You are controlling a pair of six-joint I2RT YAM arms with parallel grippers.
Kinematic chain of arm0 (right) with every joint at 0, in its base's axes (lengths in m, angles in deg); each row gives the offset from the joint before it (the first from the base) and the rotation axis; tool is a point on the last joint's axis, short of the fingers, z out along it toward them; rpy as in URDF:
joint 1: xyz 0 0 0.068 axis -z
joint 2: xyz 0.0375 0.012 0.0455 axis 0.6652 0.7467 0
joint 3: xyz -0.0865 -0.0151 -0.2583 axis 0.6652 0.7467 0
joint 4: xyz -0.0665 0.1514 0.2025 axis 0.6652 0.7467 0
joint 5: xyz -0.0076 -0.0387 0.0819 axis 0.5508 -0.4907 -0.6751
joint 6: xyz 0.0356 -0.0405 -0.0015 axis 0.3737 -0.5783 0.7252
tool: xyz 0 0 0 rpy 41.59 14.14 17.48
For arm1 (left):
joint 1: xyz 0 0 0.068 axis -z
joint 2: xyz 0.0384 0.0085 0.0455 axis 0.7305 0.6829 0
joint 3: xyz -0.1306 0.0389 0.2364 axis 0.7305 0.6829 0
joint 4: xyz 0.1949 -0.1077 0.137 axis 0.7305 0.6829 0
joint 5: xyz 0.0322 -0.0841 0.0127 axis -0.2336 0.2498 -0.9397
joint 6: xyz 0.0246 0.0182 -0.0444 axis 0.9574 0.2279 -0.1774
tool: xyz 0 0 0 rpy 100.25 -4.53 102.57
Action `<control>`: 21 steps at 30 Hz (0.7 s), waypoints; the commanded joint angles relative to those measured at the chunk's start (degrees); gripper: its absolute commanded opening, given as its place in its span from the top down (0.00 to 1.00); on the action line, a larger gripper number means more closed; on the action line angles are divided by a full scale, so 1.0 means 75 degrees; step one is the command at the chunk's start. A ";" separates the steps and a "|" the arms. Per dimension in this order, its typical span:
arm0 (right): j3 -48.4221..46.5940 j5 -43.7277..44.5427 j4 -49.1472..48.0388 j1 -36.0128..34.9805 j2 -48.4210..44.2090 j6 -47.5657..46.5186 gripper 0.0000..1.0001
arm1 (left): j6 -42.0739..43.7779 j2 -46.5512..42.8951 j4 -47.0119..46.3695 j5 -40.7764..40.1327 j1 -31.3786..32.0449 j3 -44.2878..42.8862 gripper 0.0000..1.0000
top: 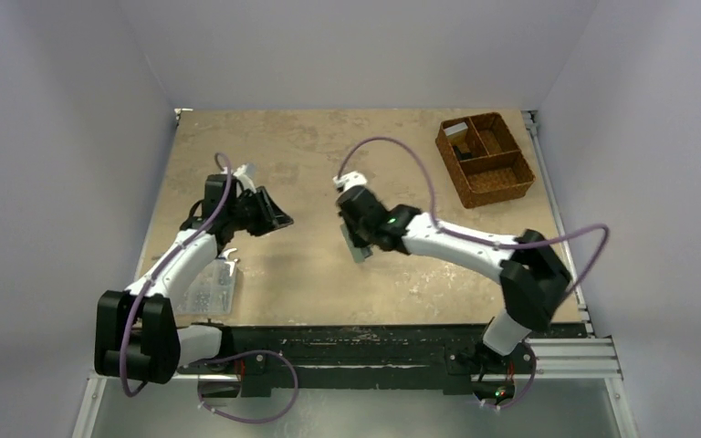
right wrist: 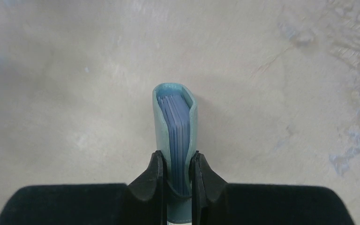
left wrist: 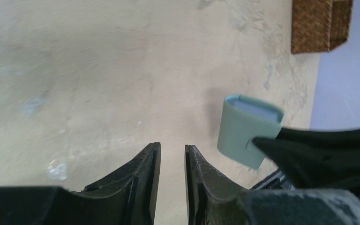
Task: Put the credit cards into the card holder
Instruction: Close the card holder at the center of the board.
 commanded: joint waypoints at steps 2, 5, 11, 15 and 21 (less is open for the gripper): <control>-0.0926 0.3466 0.2027 -0.1777 0.1344 0.0410 0.83 | -0.0263 -0.0405 0.0169 -0.0196 -0.0478 0.0492 0.71; -0.1323 0.3278 0.2116 -0.2351 0.1660 0.0399 0.59 | -0.0337 -0.0297 -0.0105 -0.0080 -0.0484 0.0583 0.71; -0.0759 -0.0216 0.0620 -0.2410 0.1014 -0.0089 0.24 | -0.0215 -0.0056 -0.0210 0.0205 -0.0507 0.0447 0.70; 0.0175 -0.2607 -0.0632 -0.1746 -0.0084 0.0177 0.12 | -0.0306 0.0141 -0.0863 0.1213 -0.0497 0.0507 0.68; 0.1802 -0.5400 -0.2432 0.0101 -0.1041 0.0765 0.21 | -0.0374 0.0976 -0.1426 0.2233 0.0277 0.0048 0.72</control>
